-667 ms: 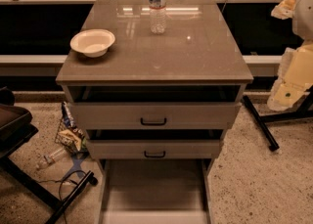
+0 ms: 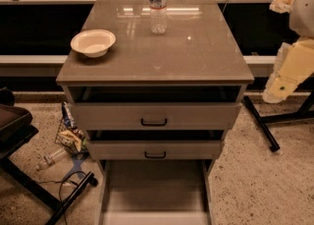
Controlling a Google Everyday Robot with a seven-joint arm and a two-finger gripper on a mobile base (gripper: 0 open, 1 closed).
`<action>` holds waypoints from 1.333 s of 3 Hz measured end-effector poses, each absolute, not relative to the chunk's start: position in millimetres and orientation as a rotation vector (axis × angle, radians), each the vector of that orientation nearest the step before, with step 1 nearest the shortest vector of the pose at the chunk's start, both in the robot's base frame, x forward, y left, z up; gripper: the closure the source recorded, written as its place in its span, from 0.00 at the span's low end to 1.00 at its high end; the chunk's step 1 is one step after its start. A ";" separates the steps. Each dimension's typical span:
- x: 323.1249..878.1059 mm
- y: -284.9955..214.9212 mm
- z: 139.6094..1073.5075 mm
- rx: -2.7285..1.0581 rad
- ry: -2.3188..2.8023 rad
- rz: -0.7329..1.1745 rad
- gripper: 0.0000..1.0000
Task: Place water bottle into bottom drawer
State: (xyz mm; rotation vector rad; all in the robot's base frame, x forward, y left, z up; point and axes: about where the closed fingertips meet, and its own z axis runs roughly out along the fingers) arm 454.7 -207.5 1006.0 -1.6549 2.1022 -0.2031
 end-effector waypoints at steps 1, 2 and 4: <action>505.2 -205.3 1003.9 -1.577 1.993 -0.205 0.00; 575.6 -201.7 1011.2 -1.445 1.859 -0.171 0.00; 671.8 -196.9 1024.3 -1.230 1.689 -0.072 0.00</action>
Offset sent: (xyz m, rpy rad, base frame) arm 0.2246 0.0028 0.0243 0.4105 -0.4589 0.0054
